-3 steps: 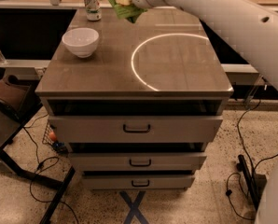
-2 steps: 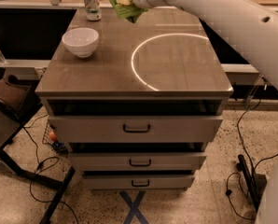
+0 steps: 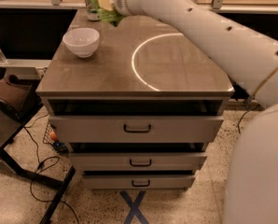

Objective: Place green rice chip bag into white bowl

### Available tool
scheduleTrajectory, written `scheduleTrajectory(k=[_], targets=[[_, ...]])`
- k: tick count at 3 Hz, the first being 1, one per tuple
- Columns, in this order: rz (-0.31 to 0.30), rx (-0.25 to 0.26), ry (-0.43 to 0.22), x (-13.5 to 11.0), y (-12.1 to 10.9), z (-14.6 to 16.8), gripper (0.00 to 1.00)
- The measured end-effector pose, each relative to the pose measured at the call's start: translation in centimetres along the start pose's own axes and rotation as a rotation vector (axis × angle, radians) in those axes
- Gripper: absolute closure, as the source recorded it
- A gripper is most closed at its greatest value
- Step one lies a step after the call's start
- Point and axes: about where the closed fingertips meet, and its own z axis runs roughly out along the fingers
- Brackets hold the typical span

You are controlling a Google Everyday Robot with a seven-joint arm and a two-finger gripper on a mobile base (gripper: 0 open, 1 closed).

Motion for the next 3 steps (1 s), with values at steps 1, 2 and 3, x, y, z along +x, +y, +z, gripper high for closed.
scheduleTrajectory(k=[1, 2, 3], targets=[[0.016, -0.046, -0.035, 0.2, 1.8, 2.6, 1.00], [-0.017, -0.085, -0.064, -1.0, 4.0, 3.3, 1.00], [-0.101, -0.118, -0.047, -2.6, 6.3, 3.2, 1.00]])
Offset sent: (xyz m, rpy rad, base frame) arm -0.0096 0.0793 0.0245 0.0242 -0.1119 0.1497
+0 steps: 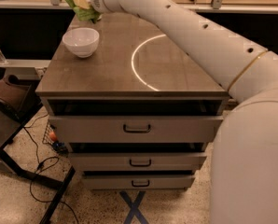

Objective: Place green rice chip bag into white bowl

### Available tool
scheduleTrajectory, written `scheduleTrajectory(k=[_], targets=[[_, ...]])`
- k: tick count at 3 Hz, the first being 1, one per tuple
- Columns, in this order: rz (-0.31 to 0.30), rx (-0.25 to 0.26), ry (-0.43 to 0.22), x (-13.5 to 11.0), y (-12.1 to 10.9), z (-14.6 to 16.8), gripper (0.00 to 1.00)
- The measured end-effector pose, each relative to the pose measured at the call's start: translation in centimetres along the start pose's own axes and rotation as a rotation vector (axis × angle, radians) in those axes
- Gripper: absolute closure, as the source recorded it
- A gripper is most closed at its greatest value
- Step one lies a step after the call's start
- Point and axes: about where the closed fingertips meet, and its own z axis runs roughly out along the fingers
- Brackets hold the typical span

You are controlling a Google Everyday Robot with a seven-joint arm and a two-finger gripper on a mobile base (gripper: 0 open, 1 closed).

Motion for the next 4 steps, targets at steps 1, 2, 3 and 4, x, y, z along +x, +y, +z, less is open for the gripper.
scheduleTrajectory(k=[1, 2, 3, 4], targets=[[-0.078, -0.038, 0.072, -0.6, 1.9, -0.3, 1.00], [-0.145, -0.088, 0.163, -0.1, 3.4, -0.4, 1.00], [-0.175, -0.138, 0.246, 1.2, 4.5, -0.7, 1.00], [-0.199, -0.169, 0.317, 2.8, 5.4, -0.5, 1.00]])
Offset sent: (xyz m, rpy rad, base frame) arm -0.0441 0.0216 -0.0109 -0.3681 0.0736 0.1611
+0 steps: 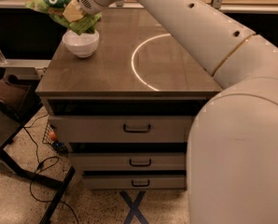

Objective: Place green rice chip bag into white bowl

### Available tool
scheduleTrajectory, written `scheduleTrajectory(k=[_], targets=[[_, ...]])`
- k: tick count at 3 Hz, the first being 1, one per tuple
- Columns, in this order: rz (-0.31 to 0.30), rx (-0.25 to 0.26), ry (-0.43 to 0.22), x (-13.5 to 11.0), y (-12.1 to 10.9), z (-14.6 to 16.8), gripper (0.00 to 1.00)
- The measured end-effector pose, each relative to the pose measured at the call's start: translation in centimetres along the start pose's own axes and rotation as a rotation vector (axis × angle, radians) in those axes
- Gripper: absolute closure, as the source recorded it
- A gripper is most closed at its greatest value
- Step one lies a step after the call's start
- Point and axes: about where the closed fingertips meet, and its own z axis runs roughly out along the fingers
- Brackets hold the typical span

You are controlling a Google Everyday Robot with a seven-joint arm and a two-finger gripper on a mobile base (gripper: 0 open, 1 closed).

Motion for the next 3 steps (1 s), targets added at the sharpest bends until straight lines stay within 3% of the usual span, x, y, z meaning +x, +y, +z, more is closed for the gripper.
scheduleTrajectory(k=[3], targets=[[-0.037, -0.034, 0.097, 2.4, 0.2, 2.4, 1.00]])
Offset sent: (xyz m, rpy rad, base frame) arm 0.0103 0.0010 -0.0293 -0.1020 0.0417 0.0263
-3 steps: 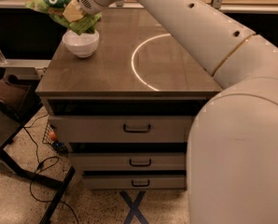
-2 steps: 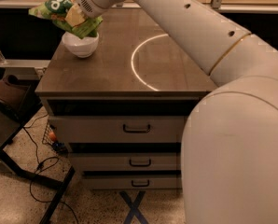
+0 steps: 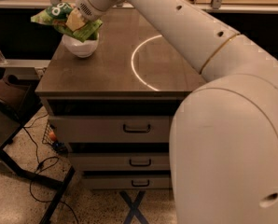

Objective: Place green rice chip bag into white bowl

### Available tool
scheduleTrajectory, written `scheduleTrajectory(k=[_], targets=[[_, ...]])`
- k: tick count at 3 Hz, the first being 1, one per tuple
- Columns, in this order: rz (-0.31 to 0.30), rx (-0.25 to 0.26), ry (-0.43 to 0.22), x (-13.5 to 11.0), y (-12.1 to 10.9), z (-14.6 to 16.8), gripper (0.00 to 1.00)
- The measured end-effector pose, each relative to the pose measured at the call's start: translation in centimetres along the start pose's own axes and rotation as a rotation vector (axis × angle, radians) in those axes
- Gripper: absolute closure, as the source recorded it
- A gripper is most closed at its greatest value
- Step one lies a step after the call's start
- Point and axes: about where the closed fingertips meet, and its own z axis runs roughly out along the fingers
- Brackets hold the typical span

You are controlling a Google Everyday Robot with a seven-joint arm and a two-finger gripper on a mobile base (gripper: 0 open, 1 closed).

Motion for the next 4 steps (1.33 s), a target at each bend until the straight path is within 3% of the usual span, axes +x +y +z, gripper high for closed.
scheduleTrajectory(k=[2, 3, 4], targets=[[-0.026, 0.009, 0.047, 1.3, -0.3, 1.1, 1.00], [-0.026, 0.005, 0.048, 1.3, -0.1, 1.4, 0.86], [-0.026, 0.002, 0.050, 1.4, 0.0, 1.7, 0.62]])
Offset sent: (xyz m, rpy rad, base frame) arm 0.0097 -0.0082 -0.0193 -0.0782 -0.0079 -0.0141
